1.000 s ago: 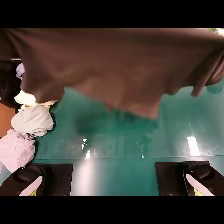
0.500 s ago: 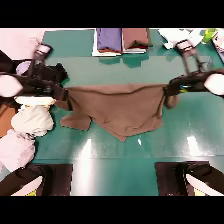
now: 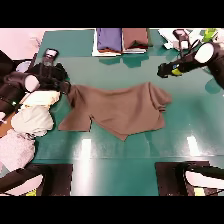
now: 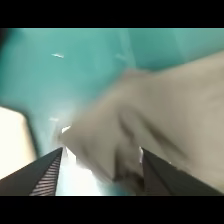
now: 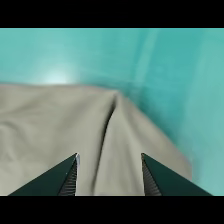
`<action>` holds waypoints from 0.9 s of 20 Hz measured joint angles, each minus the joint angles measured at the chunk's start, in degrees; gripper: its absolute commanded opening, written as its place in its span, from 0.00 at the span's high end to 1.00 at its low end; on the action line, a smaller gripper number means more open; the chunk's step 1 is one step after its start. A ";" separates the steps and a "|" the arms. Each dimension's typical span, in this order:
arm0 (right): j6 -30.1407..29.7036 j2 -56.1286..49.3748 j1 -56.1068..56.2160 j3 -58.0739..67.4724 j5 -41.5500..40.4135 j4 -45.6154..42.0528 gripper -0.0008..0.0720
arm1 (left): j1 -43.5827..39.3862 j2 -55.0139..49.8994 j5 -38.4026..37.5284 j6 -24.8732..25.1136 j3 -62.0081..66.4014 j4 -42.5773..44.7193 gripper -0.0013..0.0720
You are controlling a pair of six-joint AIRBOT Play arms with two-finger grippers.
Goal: Fold the shirts.
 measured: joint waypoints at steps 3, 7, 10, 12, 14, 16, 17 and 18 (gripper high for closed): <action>-0.52 1.40 -2.62 0.48 2.58 2.49 0.37 | 4.11 -0.31 -7.13 -2.03 2.58 -0.66 0.19; -1.11 5.44 -3.98 -5.42 4.20 3.80 0.37 | 5.99 -1.16 -11.13 -3.04 -0.90 -5.35 0.20; -1.31 7.63 -3.98 -10.86 4.37 4.20 0.37 | 6.45 -4.81 -10.56 -3.28 -2.95 -7.45 0.20; -1.40 8.61 -3.63 -13.86 4.31 4.39 0.37 | 6.60 -7.89 -9.97 -3.50 -3.56 -8.61 0.19; -1.46 9.18 -3.34 -15.74 4.11 4.46 0.37 | 6.67 -10.47 -8.83 -4.04 -3.87 -9.55 0.20; -1.46 9.49 -3.15 -16.76 3.85 4.52 0.37 | 6.69 -12.35 -7.76 -4.44 -4.00 -10.69 0.20; -1.46 9.57 -3.10 -17.07 3.72 4.52 0.37 | 6.69 -13.22 -7.37 -4.55 -4.04 -11.21 0.20; -1.46 9.64 -3.10 -17.29 3.61 4.52 0.37 | 6.71 -13.90 -7.17 -4.63 -4.09 -11.87 0.27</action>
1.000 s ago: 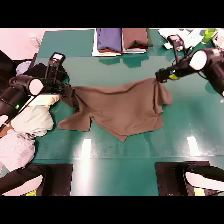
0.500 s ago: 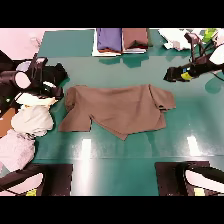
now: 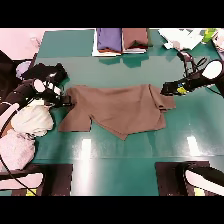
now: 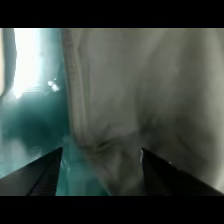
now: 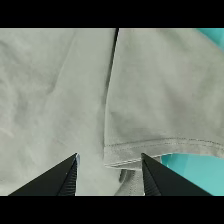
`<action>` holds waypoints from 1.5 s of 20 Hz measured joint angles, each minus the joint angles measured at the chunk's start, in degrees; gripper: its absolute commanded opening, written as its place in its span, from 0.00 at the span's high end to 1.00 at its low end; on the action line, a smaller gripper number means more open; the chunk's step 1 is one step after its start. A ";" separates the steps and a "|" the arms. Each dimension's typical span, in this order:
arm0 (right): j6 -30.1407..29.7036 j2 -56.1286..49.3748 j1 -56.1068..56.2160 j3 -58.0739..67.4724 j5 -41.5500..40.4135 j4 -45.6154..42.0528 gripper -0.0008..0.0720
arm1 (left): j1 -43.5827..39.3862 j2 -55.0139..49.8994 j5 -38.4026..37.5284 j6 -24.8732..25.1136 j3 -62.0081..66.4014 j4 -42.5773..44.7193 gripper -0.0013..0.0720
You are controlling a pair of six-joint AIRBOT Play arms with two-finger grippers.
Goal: Fold the shirts.
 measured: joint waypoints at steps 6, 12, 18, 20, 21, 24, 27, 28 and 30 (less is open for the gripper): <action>0.00 0.15 -0.20 -0.57 1.42 0.04 0.37 | 0.00 -1.73 -0.37 1.16 1.62 -2.25 0.94; 0.00 3.30 -5.29 -9.88 6.93 -0.15 0.24 | -0.02 2.23 -2.78 5.11 6.08 -2.56 0.94; 1.66 3.80 -7.04 -23.43 3.30 4.68 0.27 | -0.02 3.43 -3.87 5.92 6.91 -3.02 0.94; 2.21 1.97 -5.88 -25.11 1.44 6.40 0.33 | -0.02 3.58 -4.33 6.01 7.02 -3.08 0.94; 2.45 0.92 -5.16 -25.31 0.74 6.97 0.38 | -0.02 3.58 -4.76 6.08 7.02 -3.06 0.94; 3.30 -1.88 -2.75 -24.37 -1.60 8.31 0.90 | -0.02 3.63 -5.49 6.12 7.06 -3.08 0.94; 3.52 -2.95 -0.96 -22.67 -2.67 7.72 0.97 | 0.00 3.76 -6.23 6.14 7.06 -3.06 0.95; 3.65 -2.60 -0.66 -21.77 -2.84 6.43 0.97 | -0.02 4.13 -6.47 6.14 7.08 -3.04 0.95; 3.72 -0.20 -0.63 -18.91 -1.86 5.18 0.97 | -0.02 6.25 -6.99 6.14 7.74 -2.54 0.95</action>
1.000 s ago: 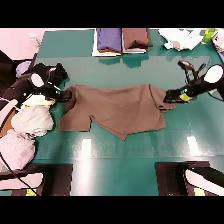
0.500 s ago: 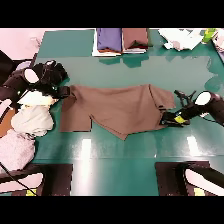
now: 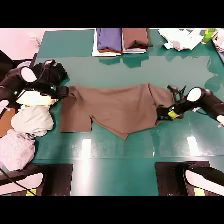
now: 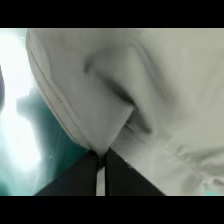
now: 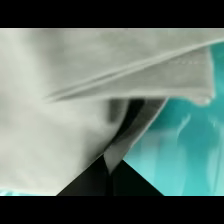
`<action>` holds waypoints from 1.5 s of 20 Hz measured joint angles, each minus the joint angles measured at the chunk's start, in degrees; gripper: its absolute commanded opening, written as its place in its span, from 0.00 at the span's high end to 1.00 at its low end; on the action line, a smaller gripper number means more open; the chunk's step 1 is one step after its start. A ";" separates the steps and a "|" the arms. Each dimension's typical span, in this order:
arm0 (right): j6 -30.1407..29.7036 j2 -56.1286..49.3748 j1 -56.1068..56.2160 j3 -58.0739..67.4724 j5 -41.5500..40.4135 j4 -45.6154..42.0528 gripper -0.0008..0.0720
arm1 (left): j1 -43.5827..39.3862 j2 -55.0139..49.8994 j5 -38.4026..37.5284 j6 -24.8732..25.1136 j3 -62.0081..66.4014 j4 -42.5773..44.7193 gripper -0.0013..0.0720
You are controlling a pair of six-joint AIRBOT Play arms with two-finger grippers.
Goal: Fold the shirts.
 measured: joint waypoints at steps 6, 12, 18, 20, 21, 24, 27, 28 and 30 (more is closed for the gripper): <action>-0.02 14.21 -6.14 19.28 4.33 -3.43 0.97 | 0.02 15.26 -0.50 0.00 11.54 1.88 0.95; -0.79 24.15 -13.31 41.46 6.14 -3.87 0.97 | 0.04 30.36 -0.57 -0.22 29.90 2.27 0.95; -1.31 22.29 -19.08 58.05 13.00 -3.67 0.97 | 0.00 34.62 0.76 -1.22 42.71 2.19 0.95; -1.33 18.84 -19.87 62.20 17.14 -3.67 0.97 | 0.00 33.29 0.35 -1.38 44.09 2.16 0.95; -1.33 17.00 -19.89 63.47 19.28 -3.61 0.97 | 0.00 31.74 -0.81 -1.46 44.54 2.27 0.95; -1.31 10.82 -17.90 62.51 24.59 -3.69 0.97 | 0.02 23.58 -6.32 -1.53 45.18 2.58 0.95; -1.31 4.50 -13.99 54.75 25.81 -4.13 0.97 | 0.04 11.04 -12.15 -1.55 45.42 2.69 0.95; -1.31 2.36 -12.76 51.63 24.98 -4.17 0.97 | 0.04 6.10 -13.81 -1.55 45.48 2.60 0.94; -1.31 -2.36 -10.67 45.70 22.03 -5.05 0.97 | 0.07 -3.82 -16.55 -1.55 45.51 2.21 0.94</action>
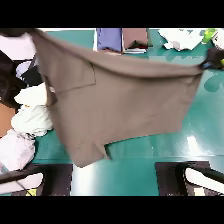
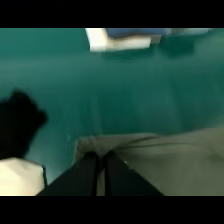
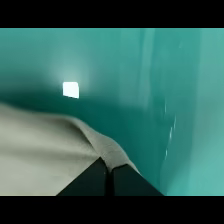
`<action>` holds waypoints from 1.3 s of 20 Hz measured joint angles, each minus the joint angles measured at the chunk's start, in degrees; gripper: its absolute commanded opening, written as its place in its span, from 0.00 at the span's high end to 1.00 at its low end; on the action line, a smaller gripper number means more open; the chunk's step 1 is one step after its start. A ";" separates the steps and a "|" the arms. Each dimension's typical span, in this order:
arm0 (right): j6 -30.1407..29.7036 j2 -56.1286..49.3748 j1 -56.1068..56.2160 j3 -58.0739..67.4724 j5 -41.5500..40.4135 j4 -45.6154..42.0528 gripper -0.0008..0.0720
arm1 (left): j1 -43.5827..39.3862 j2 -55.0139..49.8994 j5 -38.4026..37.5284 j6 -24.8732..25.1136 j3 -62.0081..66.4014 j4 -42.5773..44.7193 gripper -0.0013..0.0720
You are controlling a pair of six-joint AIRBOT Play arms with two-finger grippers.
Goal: Fold the shirts.
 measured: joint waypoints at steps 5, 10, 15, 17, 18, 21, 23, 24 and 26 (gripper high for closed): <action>0.02 -10.86 2.82 -6.78 -9.25 -0.20 0.96 | 0.00 -18.67 -4.22 -0.04 0.09 -0.85 0.78; 0.00 -16.00 3.21 -4.00 -11.74 -0.22 0.46 | 0.07 -22.25 -6.10 -0.22 0.15 0.48 0.30; -2.27 -12.72 1.57 -3.30 -8.55 -1.53 0.46 | 0.15 -14.56 -8.15 -1.55 -4.22 4.68 0.30; -2.89 -8.72 -0.17 -8.81 -7.78 -3.28 0.46 | 0.04 -8.57 -6.91 -2.47 -12.07 5.27 0.30; -3.10 -6.49 -1.25 -12.48 -7.63 -3.63 0.46 | 0.02 -5.25 -5.70 -3.17 -16.98 5.38 0.30; -3.80 0.44 -5.68 -26.34 -8.55 -4.72 0.22 | 0.04 5.64 -0.61 -5.49 -35.12 5.07 0.30; -4.39 3.98 -8.57 -35.47 -9.70 -4.76 0.22 | 0.04 11.72 2.95 -6.58 -46.36 3.54 0.30; -4.63 5.25 -9.70 -39.36 -10.29 -5.03 0.22 | 0.02 14.32 4.48 -6.93 -51.15 2.78 0.30; -5.16 7.26 -11.17 -46.38 -11.30 -4.57 0.23 | 0.04 17.53 6.78 -7.67 -57.77 1.70 0.30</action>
